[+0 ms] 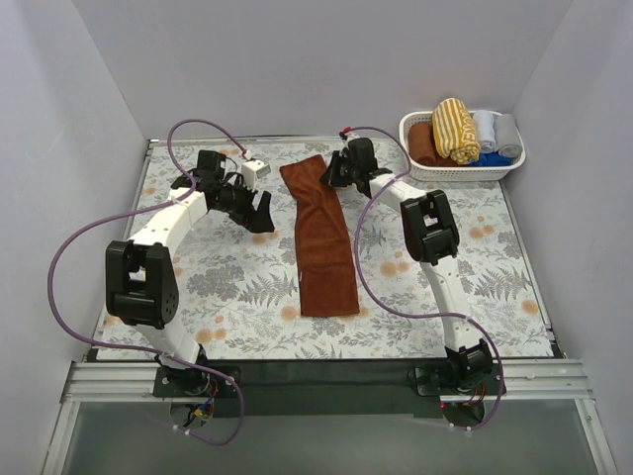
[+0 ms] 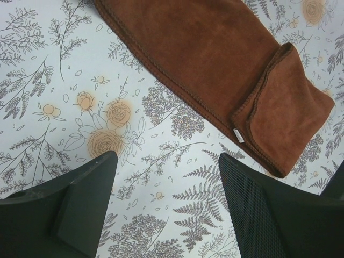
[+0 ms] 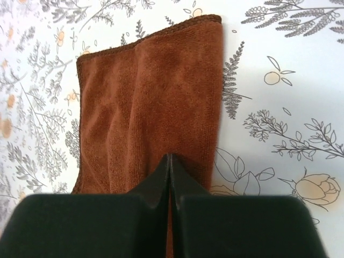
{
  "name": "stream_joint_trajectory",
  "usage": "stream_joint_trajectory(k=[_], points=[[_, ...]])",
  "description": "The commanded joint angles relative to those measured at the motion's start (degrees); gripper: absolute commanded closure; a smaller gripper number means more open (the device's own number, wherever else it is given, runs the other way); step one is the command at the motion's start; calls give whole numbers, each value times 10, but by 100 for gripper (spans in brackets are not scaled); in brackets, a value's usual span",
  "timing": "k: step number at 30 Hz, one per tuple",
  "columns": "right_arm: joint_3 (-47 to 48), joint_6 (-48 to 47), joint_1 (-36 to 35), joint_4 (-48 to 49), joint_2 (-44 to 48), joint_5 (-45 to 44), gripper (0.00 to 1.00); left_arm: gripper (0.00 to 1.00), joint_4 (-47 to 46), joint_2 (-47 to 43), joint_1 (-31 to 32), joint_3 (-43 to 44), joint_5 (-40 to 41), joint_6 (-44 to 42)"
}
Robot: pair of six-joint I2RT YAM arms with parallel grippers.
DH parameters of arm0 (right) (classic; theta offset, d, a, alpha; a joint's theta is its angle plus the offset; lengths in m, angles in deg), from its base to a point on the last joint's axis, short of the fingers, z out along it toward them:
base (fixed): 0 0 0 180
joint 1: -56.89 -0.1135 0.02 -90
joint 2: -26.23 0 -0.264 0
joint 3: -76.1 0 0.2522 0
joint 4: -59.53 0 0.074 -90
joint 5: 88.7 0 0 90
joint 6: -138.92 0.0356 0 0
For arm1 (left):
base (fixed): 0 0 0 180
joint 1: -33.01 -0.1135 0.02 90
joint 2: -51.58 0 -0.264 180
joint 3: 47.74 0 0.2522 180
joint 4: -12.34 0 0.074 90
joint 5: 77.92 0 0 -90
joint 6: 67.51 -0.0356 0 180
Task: Roll the towels
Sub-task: Fold the towel, then roll the towel
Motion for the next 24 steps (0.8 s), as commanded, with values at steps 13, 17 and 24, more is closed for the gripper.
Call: stream_joint_trajectory(k=[13, 17, 24], points=[[-51, 68, 82, 1, 39, 31, 99, 30, 7, -4, -5, 10, -57, -25], [-58, 46, 75, 32, 69, 137, 76, 30, 3, -26, 7, -13, -72, -103], [-150, -57, 73, -21, 209, 318, 57, 37, 4, -120, 83, -121, -44, -341]])
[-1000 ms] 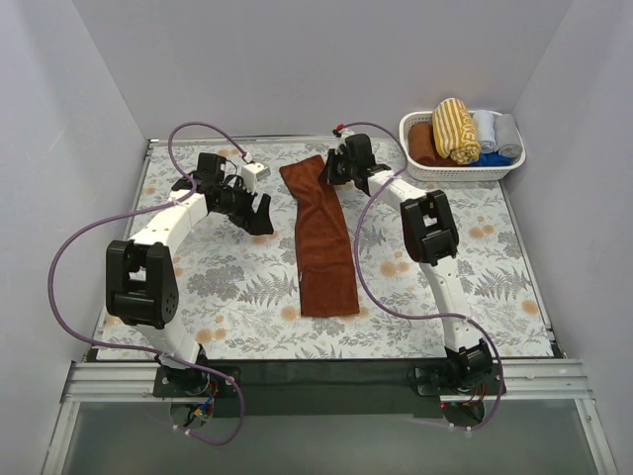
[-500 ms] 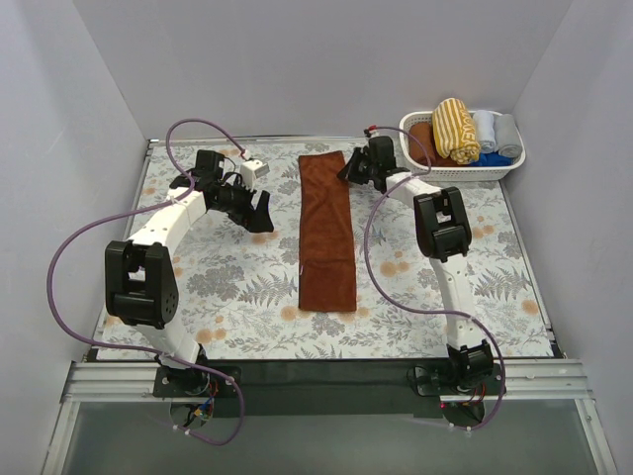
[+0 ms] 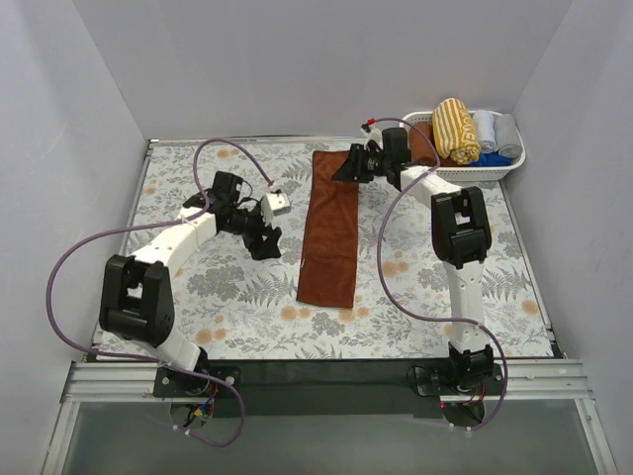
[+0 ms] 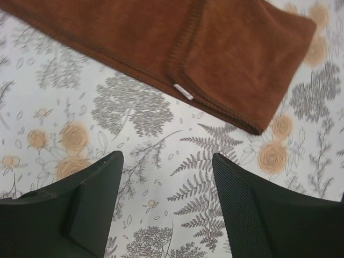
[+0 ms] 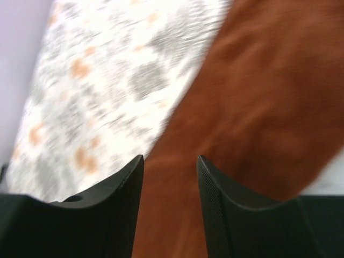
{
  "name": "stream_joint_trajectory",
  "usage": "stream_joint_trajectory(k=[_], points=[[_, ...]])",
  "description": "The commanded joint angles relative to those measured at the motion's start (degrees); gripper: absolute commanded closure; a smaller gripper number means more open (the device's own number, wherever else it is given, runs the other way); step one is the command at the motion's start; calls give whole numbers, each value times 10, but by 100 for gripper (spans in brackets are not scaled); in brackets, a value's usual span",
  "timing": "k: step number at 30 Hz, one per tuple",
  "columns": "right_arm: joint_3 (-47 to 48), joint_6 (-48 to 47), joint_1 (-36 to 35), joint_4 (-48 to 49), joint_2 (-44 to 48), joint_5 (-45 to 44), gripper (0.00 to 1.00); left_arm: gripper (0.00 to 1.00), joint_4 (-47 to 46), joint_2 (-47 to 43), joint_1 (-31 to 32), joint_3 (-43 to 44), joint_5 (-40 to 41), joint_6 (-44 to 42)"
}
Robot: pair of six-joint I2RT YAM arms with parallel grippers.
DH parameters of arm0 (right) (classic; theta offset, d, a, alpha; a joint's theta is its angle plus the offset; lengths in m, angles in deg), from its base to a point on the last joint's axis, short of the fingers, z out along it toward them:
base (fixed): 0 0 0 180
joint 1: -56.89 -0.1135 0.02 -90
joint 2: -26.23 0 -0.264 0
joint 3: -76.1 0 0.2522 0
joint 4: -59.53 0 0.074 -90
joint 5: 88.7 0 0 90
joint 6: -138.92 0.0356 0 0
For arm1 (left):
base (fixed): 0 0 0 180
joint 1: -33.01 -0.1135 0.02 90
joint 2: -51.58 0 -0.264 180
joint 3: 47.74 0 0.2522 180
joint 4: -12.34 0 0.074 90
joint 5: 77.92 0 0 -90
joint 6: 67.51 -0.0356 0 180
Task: Roll the towels
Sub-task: Roll the towel
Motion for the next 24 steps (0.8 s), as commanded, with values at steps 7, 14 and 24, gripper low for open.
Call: stream_joint_trajectory(k=[7, 14, 24], points=[[-267, -117, -37, -113, 231, 208, 69, 49, -106, -168, 172, -187, 77, -279], [-394, -154, -88, -144, 281, 218, 80, 61, -208, -174, 340, -266, 182, -259], [-400, -200, -100, -158, 203, 161, 82, 62, -338, -104, 408, -321, 297, -237]])
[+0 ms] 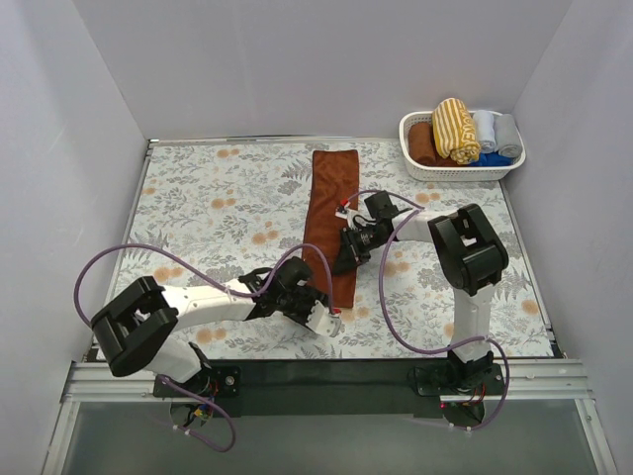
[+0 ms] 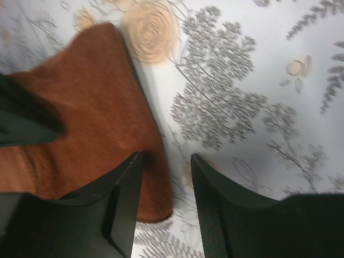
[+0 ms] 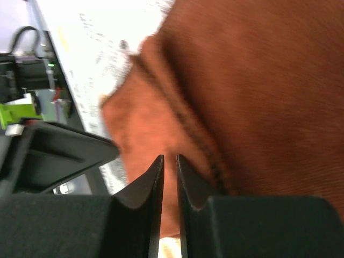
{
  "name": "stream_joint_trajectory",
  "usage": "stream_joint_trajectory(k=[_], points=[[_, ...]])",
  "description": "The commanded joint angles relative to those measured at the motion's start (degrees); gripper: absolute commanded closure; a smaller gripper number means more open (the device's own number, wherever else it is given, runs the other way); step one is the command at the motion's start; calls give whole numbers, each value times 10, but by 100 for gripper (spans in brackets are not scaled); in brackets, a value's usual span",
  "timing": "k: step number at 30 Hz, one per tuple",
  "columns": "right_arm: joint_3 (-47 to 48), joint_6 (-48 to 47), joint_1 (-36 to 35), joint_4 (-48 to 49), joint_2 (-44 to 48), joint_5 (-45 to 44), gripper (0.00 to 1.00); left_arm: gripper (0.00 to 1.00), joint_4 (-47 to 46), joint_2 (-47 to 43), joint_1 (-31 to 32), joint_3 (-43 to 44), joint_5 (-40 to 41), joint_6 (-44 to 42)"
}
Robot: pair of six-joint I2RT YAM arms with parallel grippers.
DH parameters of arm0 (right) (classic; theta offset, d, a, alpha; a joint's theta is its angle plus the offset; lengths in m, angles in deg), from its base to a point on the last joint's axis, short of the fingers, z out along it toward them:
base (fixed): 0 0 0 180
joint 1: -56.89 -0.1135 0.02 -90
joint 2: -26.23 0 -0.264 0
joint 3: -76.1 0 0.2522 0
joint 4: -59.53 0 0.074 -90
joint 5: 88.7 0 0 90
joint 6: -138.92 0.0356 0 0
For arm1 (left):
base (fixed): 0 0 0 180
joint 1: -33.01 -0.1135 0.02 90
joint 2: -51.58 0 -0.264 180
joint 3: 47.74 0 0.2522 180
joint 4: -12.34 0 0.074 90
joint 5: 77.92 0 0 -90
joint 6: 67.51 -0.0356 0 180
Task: Roll the towels
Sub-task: Roll the towel
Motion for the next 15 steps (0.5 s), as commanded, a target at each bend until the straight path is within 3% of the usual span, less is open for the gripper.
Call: stream_joint_trajectory(k=[1, 8, 12, 15], points=[[7, -34, 3, -11, -28, -17, 82, 62, -74, 16, 5, -15, 61, 9], [3, -50, 3, -23, -36, -35, 83, 74, -76, 48, 17, -26, 59, 16], [8, -60, 3, -41, -30, -45, 83, 98, 29, 52, 22, 17, 12, 17], [1, -74, 3, -58, -13, -54, 84, 100, 117, 38, 22, 61, -54, 29]])
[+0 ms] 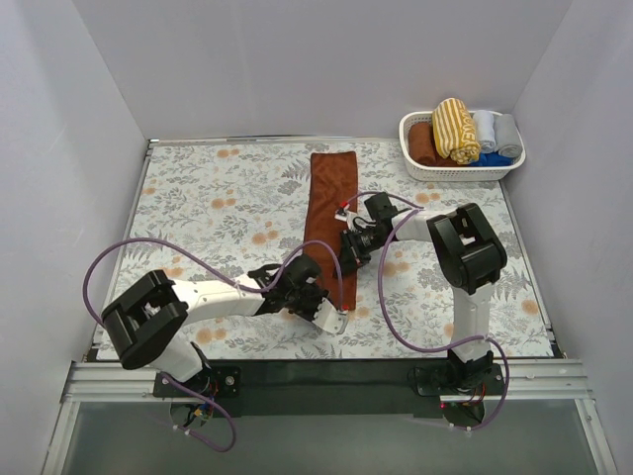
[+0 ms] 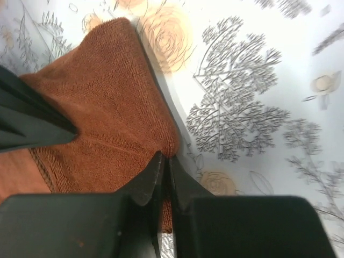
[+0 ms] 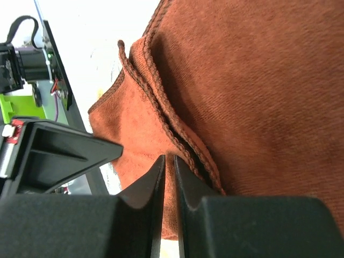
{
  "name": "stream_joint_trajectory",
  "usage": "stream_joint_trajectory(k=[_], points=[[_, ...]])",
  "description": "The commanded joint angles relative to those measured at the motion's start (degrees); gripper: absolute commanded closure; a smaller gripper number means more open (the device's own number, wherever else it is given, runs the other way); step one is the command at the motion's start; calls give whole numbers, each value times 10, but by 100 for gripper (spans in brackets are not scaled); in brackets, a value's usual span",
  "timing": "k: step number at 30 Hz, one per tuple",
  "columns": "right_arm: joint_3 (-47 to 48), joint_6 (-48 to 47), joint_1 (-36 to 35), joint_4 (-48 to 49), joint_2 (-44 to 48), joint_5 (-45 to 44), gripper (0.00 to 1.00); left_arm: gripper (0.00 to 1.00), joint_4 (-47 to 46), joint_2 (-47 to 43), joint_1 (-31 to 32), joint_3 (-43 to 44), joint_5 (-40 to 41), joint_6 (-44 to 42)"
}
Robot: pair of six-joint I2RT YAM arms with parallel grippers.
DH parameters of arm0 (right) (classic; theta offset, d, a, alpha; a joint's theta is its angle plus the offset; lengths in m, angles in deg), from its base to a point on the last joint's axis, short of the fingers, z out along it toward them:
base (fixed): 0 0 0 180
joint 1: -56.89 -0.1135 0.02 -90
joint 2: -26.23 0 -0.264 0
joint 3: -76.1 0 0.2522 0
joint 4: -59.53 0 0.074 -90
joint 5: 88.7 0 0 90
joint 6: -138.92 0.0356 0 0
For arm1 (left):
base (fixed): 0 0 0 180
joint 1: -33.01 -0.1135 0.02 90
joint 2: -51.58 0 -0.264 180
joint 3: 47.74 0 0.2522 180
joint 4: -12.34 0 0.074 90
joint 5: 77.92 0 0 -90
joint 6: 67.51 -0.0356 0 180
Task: Roll the towels
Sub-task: Roll the towel
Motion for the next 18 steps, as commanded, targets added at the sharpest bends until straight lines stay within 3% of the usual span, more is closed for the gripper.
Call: stream_joint_trajectory(k=[1, 6, 11, 18], points=[[-10, -41, -2, -43, 15, -62, 84, 100, 157, -7, 7, 45, -102, 21], [-62, -78, -29, -41, 57, -94, 83, 100, 257, 51, 7, 107, -200, 70], [-78, -86, -32, -46, 92, -116, 77, 100, 263, 47, 5, 109, -224, 98], [-74, -94, -36, -67, 118, -100, 76, 100, 279, 58, -16, 135, -273, 135]])
